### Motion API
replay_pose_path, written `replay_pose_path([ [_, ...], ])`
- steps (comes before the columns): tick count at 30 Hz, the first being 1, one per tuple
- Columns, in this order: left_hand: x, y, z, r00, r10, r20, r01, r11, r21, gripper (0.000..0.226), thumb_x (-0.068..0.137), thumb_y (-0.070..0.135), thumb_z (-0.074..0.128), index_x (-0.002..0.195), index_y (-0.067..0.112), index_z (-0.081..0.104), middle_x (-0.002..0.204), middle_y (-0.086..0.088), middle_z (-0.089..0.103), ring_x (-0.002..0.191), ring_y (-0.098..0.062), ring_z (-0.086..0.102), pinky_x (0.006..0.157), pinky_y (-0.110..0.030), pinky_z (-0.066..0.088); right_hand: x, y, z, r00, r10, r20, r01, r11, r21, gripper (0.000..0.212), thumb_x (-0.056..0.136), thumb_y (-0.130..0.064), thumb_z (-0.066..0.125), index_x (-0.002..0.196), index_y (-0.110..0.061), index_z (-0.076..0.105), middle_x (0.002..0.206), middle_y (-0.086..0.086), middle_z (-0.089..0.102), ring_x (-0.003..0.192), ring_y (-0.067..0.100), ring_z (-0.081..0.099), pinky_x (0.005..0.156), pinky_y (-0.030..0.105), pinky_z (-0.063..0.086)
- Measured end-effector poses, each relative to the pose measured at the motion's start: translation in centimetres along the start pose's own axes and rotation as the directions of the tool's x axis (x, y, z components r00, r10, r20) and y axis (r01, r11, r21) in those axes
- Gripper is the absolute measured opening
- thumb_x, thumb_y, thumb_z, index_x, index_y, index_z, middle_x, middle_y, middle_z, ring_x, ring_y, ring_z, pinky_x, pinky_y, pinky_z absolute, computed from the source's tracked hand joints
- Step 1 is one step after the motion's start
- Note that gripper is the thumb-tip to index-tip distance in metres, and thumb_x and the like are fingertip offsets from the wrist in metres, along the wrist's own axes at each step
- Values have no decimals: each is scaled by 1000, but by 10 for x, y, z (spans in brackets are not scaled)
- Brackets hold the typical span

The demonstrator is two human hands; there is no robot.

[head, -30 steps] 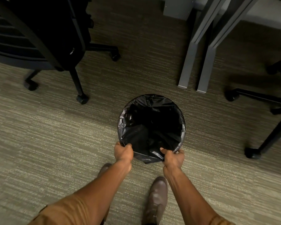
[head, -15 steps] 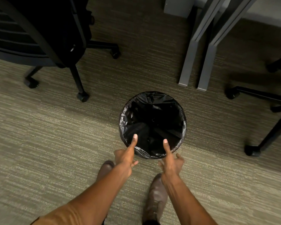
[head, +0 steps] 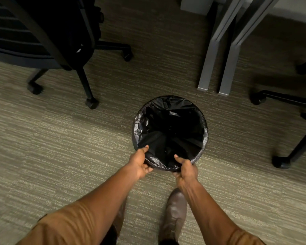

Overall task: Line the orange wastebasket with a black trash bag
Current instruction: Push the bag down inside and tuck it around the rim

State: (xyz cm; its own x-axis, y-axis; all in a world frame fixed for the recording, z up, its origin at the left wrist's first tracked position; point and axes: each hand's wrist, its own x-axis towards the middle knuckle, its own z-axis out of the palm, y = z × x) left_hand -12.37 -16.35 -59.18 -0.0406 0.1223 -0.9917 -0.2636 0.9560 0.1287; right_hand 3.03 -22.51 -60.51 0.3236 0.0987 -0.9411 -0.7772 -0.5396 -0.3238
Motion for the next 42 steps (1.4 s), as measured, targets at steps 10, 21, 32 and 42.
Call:
replay_pose_path([
  [10, 7, 51, -20, 976, 34, 216, -47, 997, 54, 27, 94, 30, 62, 109, 15, 79, 107, -10, 83, 98, -30, 77, 85, -44, 63, 22, -32, -16, 993, -22, 115, 41, 986, -164, 45, 79, 4, 84, 122, -5, 75, 104, 10, 86, 105, 34, 79, 82, 45, 66],
  [21, -3, 70, -17, 740, 671, -39, -413, 500, 761, 133, 80, 92, 59, 172, 4, 19, 179, -22, 27, 164, -42, 31, 134, -56, 30, 5, -54, -35, 865, -500, 44, 402, 637, -658, 118, 80, -89, 64, 160, -6, 39, 160, 21, 51, 144, 41, 52, 117, 61, 46],
  [32, 3, 40, 40, 685, 164, 710, -214, -886, 411, 70, 110, 46, 38, 167, 6, 36, 181, -24, 20, 172, -42, 1, 137, -60, -9, 19, -70, 16, 443, -57, 895, 425, -865, -265, 59, 108, -48, 27, 154, -23, 55, 173, 12, 38, 166, 38, 17, 133, 57, 14],
  [42, 36, 54, 42, 965, 96, 244, 10, -943, 333, 95, 105, 77, 9, 175, 14, 11, 185, -18, -8, 167, -44, -25, 129, -67, -24, 41, -78, 53, 819, 121, 562, 155, -988, -14, 76, 105, -67, 15, 169, -29, 33, 182, 11, 7, 165, 47, -13, 126, 71, -12],
])
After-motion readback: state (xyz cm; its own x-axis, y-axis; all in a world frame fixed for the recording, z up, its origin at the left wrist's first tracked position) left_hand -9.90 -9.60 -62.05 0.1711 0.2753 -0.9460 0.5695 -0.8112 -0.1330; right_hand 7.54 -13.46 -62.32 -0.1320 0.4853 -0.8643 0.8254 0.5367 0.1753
